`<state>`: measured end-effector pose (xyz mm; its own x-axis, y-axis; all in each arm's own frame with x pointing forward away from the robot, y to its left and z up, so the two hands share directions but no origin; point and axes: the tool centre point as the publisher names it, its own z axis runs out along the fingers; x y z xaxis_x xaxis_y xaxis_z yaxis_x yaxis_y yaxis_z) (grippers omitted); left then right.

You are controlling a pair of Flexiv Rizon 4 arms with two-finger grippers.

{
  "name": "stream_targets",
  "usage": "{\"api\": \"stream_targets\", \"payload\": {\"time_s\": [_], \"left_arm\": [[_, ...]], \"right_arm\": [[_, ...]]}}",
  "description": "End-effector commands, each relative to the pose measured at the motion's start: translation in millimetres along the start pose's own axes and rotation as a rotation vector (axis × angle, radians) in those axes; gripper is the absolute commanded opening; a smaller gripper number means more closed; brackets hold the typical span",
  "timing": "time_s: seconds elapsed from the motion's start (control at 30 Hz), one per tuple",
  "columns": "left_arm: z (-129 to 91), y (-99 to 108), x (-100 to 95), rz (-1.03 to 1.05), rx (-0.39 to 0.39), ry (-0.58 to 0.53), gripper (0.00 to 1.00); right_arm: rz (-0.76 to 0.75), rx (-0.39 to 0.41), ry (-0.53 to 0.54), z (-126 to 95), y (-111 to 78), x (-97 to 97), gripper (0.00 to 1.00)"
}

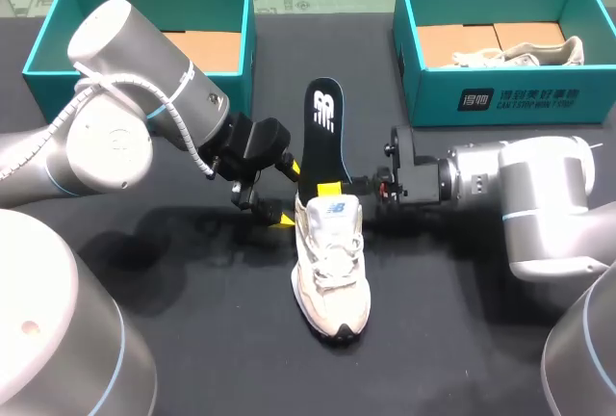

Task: Take the shoe out of the shoebox, open the shoe tongue, remove and reinsert the insole, then place the shoe into the shoebox

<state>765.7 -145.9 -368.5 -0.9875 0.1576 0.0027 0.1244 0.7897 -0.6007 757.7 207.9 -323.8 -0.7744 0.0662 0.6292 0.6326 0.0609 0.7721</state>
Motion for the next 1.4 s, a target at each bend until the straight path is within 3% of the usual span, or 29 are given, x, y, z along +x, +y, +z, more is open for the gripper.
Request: {"api": "stream_targets", "payload": {"time_s": [0.03, 0.4, 0.5, 0.57, 0.6, 0.93, 1.17, 1.4], "left_arm": [[1, -1, -0.3, 0.000, -0.003, 0.000, 1.00], [1, -1, -0.3, 0.000, -0.003, 0.000, 1.00], [1, -1, -0.3, 0.000, -0.003, 0.000, 1.00], [1, -1, -0.3, 0.000, -0.003, 0.000, 1.00], [1, -1, -0.3, 0.000, -0.003, 0.000, 1.00], [1, -1, -0.3, 0.000, -0.003, 0.000, 1.00], [1, -1, -0.3, 0.000, -0.003, 0.000, 1.00], [1, -1, -0.3, 0.000, -0.003, 0.000, 1.00]], "right_arm": [[-0.007, 0.020, -0.004, 0, 9.1, 1.5, 0.30], [-0.041, 0.042, -0.006, -2, 32.8, -4.8, 0.31], [-0.019, 0.033, -0.009, 0, 35.6, -8.2, 0.25], [-0.011, 0.031, -0.002, 1, 34.9, -10.3, 0.09], [0.003, 0.030, -0.005, 1, 32.8, -11.9, 0.00], [0.102, 0.005, 0.005, -3, 3.2, -14.6, 0.00], [0.146, -0.010, 0.013, -2, -21.1, -6.0, 0.00], [0.159, -0.001, 0.016, 1, -30.1, 1.1, 0.00]]}}
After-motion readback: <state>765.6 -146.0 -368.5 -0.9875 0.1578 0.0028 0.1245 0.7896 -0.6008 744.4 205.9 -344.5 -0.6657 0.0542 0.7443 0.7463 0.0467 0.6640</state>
